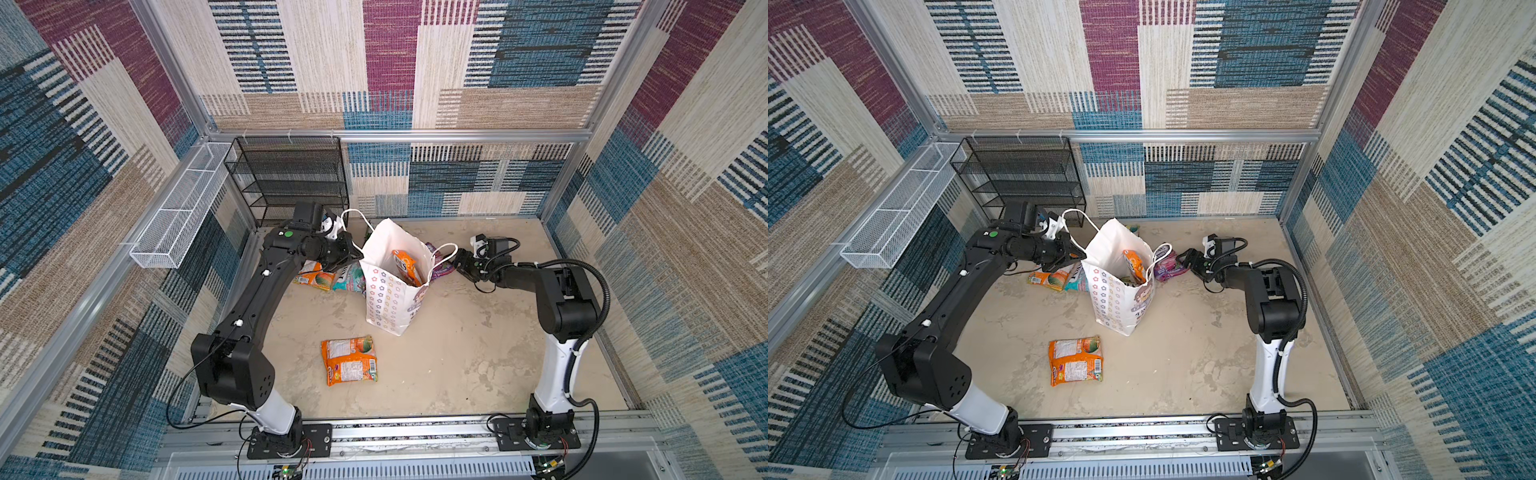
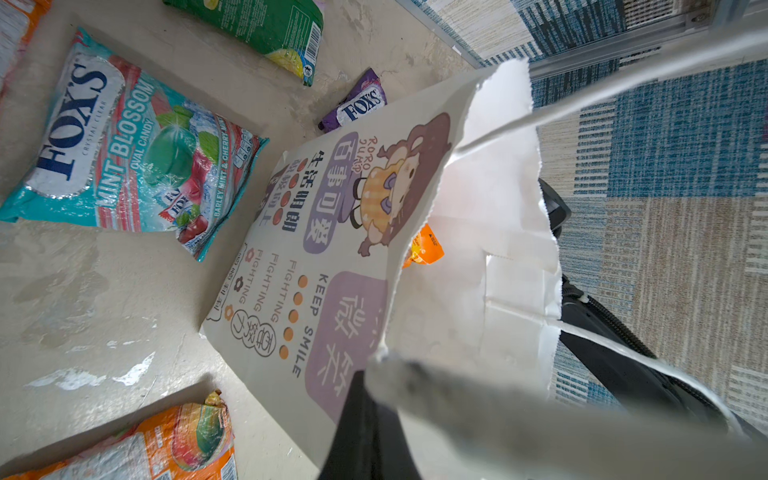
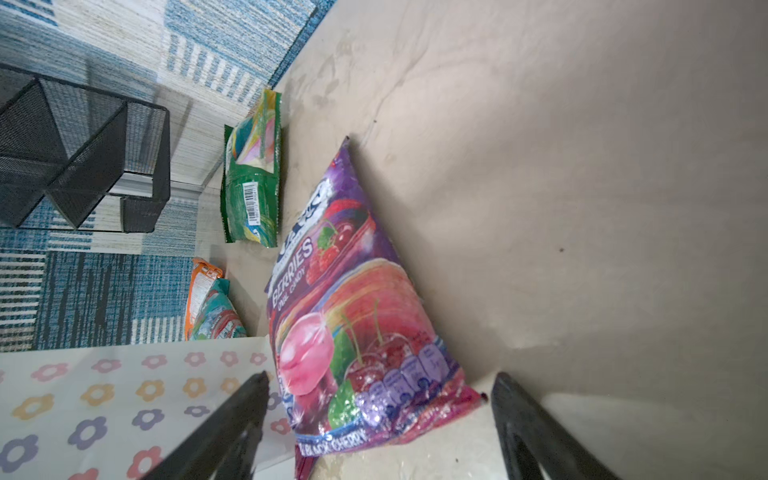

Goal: Place the snacks into the paper bag
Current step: 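Move the right gripper down onto the purple Fox's Berries packet and grasp it, then lift the purple Berries packet with the right gripper and carry it over the bag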

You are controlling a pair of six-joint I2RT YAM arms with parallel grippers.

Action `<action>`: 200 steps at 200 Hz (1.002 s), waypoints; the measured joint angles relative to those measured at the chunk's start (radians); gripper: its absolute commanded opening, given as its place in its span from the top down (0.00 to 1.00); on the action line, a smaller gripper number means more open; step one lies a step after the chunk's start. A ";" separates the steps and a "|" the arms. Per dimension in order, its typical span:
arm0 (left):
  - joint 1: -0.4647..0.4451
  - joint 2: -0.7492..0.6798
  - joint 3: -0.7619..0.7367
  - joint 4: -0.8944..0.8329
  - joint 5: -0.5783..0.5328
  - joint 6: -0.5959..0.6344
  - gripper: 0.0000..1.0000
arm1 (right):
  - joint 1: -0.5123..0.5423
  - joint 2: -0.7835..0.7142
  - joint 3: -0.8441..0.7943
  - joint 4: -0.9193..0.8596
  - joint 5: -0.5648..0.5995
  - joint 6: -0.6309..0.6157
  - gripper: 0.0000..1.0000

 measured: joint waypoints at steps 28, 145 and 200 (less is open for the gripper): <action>0.000 -0.012 0.000 0.000 0.000 -0.003 0.99 | 0.014 0.042 0.019 0.056 -0.040 0.011 0.21; 0.001 -0.018 0.002 -0.001 0.001 -0.003 0.99 | 0.077 0.156 0.042 0.169 -0.047 0.095 0.94; 0.003 -0.013 0.004 0.000 0.018 -0.003 0.98 | 0.079 -0.068 -0.129 0.076 -0.021 0.098 1.00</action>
